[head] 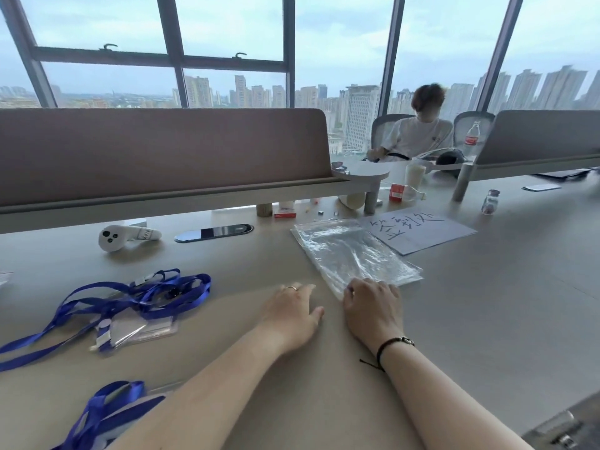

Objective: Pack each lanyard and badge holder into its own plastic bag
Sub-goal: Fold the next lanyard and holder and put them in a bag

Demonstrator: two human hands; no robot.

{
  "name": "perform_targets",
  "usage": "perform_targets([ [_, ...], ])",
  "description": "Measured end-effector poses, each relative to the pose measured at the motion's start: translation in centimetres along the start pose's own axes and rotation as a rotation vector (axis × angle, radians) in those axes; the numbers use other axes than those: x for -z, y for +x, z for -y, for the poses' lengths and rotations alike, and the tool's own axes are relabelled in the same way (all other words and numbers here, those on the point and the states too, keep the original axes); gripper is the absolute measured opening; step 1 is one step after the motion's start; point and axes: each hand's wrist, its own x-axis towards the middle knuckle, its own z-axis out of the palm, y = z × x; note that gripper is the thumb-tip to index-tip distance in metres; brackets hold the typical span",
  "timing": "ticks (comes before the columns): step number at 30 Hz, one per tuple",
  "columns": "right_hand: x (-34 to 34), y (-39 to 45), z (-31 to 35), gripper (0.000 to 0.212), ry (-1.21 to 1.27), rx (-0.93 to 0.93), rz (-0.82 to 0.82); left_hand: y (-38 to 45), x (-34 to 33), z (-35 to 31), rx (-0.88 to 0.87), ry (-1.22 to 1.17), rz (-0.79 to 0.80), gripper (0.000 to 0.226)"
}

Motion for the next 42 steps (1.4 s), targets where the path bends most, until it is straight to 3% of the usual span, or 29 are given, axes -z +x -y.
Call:
perform_targets([
  [5, -0.4, 0.3, -0.3, 0.022, 0.047, 0.019, -0.069, 0.8, -1.1, 0.0, 0.007, -0.033, -0.089, 0.048],
  [9, 0.0, -0.1, 0.3, 0.017, 0.282, 0.058, -0.143, 0.9, -1.0, -0.1, 0.046, -0.203, -0.134, 0.037],
  [13, 1.1, -1.9, 1.7, 0.013, 0.604, 0.144, -0.003, 0.9, 0.1, 0.0, 0.091, -0.603, -0.092, 0.034],
  [16, 2.8, -3.8, 3.1, 0.022, 0.765, 0.159, 0.070, 0.5, 1.3, 0.1, 0.131, -0.870, -0.072, 0.031],
  [20, 4.2, -6.3, 4.7, 0.012, 0.898, 0.230, 0.207, -0.1, 2.6, 0.9, 0.431, -1.327, -0.152, 0.016],
  [24, 5.1, -8.6, 4.9, 0.011, 0.998, 0.294, 0.400, -0.8, 4.5, 3.9, 0.585, -1.455, -0.249, 0.033],
  [26, 5.2, -8.9, 4.4, 0.012, 0.969, 0.308, 0.456, -1.5, 5.7, 5.9, 0.613, -1.513, -0.266, 0.035],
  [29, 5.1, -8.8, 3.4, 0.007, 0.860, 0.297, 0.497, -3.2, 7.1, 8.8, 0.614, -1.528, -0.259, 0.005],
  [32, 5.8, -8.6, 3.0, 0.009, 0.771, 0.296, 0.493, -5.3, 8.4, 11.4, 0.621, -1.580, -0.299, 0.010],
  [36, 6.6, -8.0, 1.9, 0.018, 0.273, 0.486, 0.392, -8.2, 9.8, 13.7, 0.616, -1.546, -0.284, 0.015],
  [38, 6.8, -7.5, 1.6, 0.022, -0.012, 0.478, 0.316, -9.6, 10.5, 14.0, 0.586, -1.488, -0.225, 0.014],
  [42, 6.9, -6.9, 2.5, 0.014, -0.102, 0.353, 0.173, -12.0, 11.5, 13.6, 0.524, -1.426, -0.098, 0.008],
])
